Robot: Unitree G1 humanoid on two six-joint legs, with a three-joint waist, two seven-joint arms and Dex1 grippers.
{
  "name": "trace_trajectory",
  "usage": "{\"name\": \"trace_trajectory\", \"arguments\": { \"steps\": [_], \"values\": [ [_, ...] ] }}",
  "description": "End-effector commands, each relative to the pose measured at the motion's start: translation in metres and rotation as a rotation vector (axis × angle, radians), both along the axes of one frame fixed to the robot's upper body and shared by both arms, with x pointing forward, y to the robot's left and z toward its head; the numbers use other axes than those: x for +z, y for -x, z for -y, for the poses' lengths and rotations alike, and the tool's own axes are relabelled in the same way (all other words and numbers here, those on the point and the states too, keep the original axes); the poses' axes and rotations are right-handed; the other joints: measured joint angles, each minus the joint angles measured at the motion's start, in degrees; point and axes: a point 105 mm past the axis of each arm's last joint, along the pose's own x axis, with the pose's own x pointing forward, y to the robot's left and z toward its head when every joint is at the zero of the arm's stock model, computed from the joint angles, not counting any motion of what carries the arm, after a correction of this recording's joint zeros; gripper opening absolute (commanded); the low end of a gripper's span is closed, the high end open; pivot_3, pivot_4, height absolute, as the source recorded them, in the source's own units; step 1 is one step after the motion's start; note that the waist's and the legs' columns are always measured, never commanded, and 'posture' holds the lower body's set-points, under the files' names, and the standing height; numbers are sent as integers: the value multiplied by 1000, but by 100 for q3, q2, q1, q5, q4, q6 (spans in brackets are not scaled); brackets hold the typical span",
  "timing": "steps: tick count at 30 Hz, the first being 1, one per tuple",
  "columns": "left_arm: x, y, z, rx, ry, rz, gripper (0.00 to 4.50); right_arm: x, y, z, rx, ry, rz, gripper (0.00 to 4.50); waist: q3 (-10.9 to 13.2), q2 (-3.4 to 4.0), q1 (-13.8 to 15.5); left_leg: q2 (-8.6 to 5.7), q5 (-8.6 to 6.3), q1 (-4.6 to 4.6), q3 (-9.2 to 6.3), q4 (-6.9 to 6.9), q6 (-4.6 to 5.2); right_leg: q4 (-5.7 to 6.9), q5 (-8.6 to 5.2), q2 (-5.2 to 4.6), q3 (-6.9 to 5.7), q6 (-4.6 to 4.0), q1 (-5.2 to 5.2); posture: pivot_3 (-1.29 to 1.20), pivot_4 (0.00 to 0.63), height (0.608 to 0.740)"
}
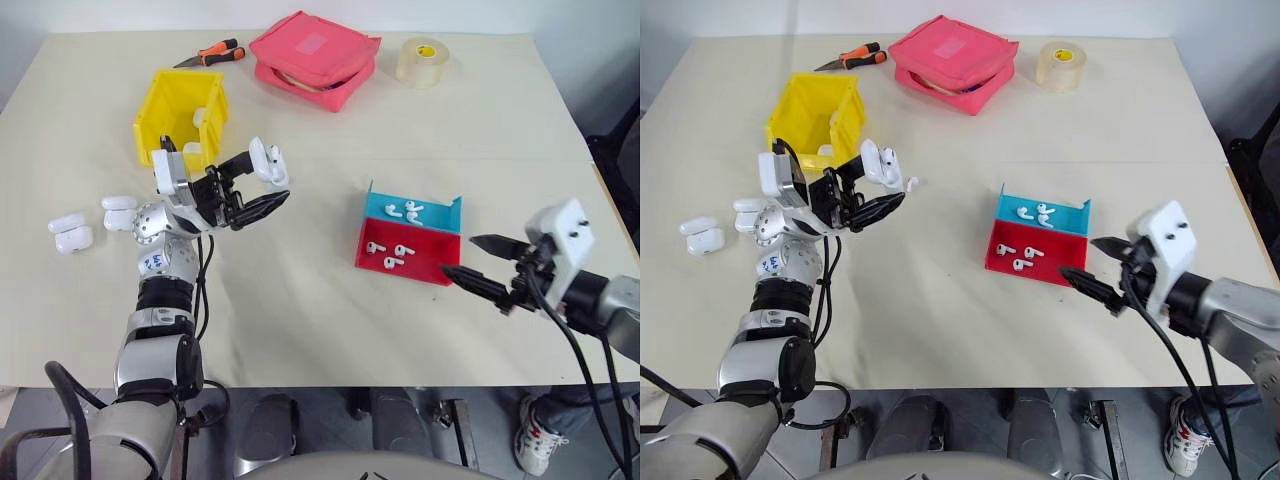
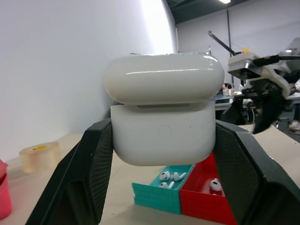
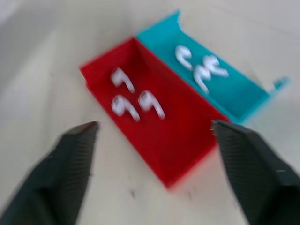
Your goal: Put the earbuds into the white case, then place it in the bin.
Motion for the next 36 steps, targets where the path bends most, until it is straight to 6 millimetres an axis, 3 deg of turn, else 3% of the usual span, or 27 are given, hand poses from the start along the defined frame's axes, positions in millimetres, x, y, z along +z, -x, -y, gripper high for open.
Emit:
{"name": "trace_trajectory", "arguments": {
  "steps": [1, 5, 12, 15, 21, 25, 36],
  "values": [
    [12, -1, -9, 16, 13, 27, 2789, 18, 12, 9, -20, 22, 119, 4457, -1, -1, -10, 0, 0, 1, 1, -1, 0, 0, 0, 0, 1, 0, 2, 0, 150, 740],
    [11, 0, -8, -3, 7, 16, 2789, 19, 16, 18, -62, 37, 153, 4457, -2, -3, -20, 0, 0, 3, 5, -2, 0, 1, 1, 2, 8, 1, 8, 0, 150, 740],
    [9, 3, -1, -21, 7, 18, 2789, 27, 1, 18, -111, 61, 200, 4457, -2, -3, -18, -1, 0, 6, 9, -2, 0, 1, 2, 2, 12, 0, 8, 0, 150, 740],
    [8, 6, 3, -36, 3, 27, 2789, 34, -11, 11, -93, 65, 189, 3828, -2, -3, -29, -1, 0, 6, 12, -2, 0, 1, 2, 2, 14, 0, 7, 0, 150, 740],
    [1, 17, 10, -69, -6, 34, 2789, 51, -33, -7, -10, 105, 193, 1830, -2, -3, -33, -4, 1, 8, 17, -2, 1, 1, 4, 2, 21, 2, 4, 0, 150, 740],
    [-6, 27, 18, -103, -4, 27, 2789, 49, -50, -23, 85, 154, 81, 1830, -2, -3, -43, -2, 1, 17, 15, 1, 2, 2, 4, 2, 19, 1, 2, 0, 150, 740],
    [-14, 39, 27, -101, 19, 18, 2789, 46, -118, -31, 102, 390, -69, 1830, -2, -2, -76, -2, 2, 11, 12, 8, 3, 0, 7, 0, 13, 0, -12, 0, 150, 740]
  ]
}}
